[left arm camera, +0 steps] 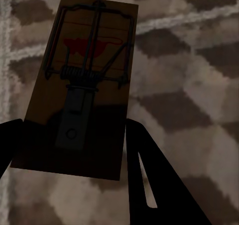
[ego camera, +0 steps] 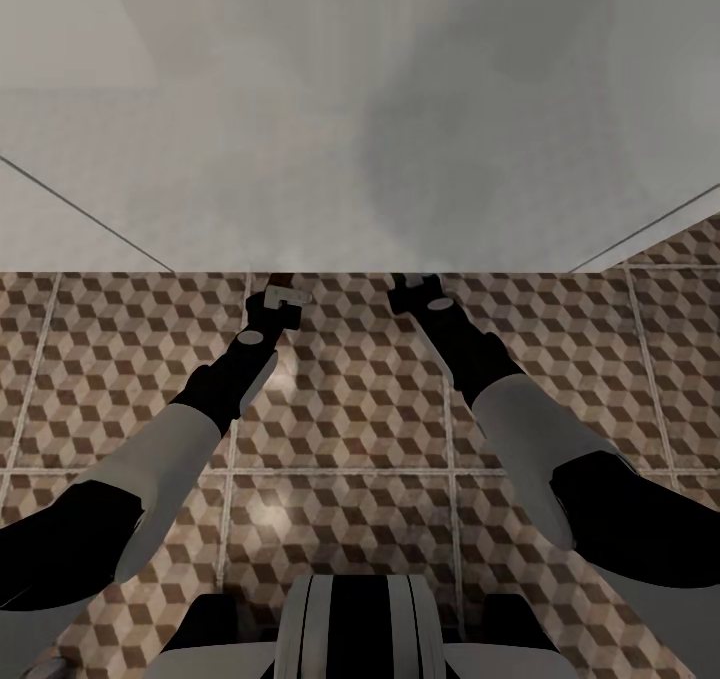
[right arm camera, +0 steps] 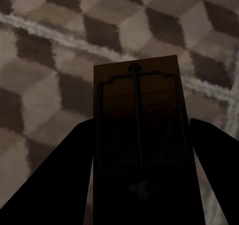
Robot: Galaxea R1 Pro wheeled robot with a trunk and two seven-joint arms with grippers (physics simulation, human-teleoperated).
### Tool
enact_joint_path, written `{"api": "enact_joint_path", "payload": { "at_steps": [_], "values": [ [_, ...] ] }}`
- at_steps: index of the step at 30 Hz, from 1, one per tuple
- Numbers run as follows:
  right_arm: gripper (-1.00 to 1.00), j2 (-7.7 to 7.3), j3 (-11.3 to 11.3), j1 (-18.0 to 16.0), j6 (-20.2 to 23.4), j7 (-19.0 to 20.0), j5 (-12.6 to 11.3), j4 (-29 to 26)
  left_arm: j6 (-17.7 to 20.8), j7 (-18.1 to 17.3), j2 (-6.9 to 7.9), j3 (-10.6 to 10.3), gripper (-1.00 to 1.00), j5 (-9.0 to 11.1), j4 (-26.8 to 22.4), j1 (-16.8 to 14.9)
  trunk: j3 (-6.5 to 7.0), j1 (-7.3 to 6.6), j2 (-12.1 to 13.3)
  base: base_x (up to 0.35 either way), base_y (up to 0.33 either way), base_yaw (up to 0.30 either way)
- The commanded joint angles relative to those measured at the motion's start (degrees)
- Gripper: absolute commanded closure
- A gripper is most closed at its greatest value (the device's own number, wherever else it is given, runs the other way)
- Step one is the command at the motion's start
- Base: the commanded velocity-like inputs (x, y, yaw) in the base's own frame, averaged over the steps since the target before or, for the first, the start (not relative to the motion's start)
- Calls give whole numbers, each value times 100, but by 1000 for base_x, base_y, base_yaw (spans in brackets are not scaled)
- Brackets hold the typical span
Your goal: Take the four mousetraps from the cabinet in the bathroom and place them on the bathroom floor. Make sure all four end up on the same floor surface, and ensure that at least two of them are either under or directly next to the same bathroom sink.
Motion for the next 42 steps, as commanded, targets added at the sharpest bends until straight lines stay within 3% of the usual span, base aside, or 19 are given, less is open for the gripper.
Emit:
{"api": "enact_joint_path", "payload": {
  "at_steps": [1,12,42],
  "values": [
    [100,-2,22,-2,43,-27,45,1,34,67,6,-40,100,21,-7,-3,-3,-1,-1,0,0,0],
    [100,-2,15,-6,-265,-29,45,305,34,67,6,-40,100,21,70,-3,-3,-1,-1,0,0,0],
    [100,-2,24,-1,-291,-24,53,272,26,67,10,-42,100,21,104,-3,-3,-1,-1,0,0,0]
  ]
}}
